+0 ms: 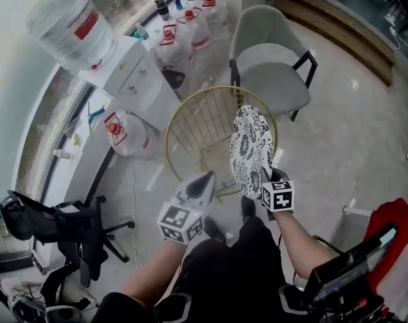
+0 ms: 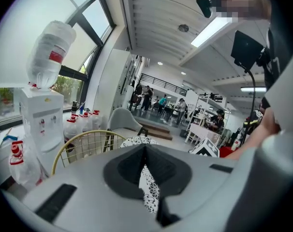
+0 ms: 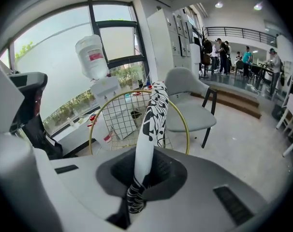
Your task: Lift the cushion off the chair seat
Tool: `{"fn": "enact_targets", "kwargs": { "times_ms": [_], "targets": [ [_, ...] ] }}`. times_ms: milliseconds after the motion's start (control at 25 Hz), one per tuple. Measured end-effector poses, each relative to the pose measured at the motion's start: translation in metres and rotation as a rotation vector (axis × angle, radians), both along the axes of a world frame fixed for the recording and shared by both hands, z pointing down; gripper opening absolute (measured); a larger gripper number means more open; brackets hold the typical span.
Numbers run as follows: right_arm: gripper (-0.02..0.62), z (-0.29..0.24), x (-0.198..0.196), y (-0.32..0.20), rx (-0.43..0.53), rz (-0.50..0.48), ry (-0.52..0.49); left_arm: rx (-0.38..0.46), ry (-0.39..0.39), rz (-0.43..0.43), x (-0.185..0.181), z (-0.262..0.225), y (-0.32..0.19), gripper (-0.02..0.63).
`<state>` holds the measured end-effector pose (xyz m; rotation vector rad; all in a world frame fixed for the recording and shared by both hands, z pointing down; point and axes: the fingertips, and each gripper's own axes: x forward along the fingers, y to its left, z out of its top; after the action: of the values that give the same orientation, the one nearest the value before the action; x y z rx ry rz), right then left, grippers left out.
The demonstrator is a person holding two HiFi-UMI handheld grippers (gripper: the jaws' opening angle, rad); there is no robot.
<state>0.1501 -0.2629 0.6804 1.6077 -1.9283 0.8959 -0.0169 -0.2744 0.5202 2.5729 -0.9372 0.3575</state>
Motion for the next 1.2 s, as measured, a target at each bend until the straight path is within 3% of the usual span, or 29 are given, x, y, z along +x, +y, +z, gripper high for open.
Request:
{"fn": "enact_targets", "kwargs": {
  "times_ms": [240, 400, 640, 1040, 1200],
  "targets": [
    [0.026, -0.045, -0.004, -0.008, 0.070, -0.011, -0.009, 0.061, 0.023, -0.003, 0.001, -0.029, -0.005, 0.008],
    [0.025, -0.084, -0.009, -0.013, 0.159, -0.038, -0.022, 0.067, -0.004, -0.062, -0.008, -0.030, -0.007, 0.008],
    [0.026, -0.140, -0.002, -0.011, 0.209, 0.009, 0.006, 0.108, 0.052, -0.087, -0.011, -0.054, -0.001, 0.008],
    [0.026, -0.232, -0.028, -0.014, 0.399, -0.076, -0.026, 0.144, 0.103, -0.061, -0.023, -0.096, -0.001, 0.008],
    [0.026, -0.259, -0.027, -0.015, 0.468, -0.083, -0.024, 0.178, 0.091, -0.101, -0.028, -0.111, -0.005, 0.008]
  ]
}}
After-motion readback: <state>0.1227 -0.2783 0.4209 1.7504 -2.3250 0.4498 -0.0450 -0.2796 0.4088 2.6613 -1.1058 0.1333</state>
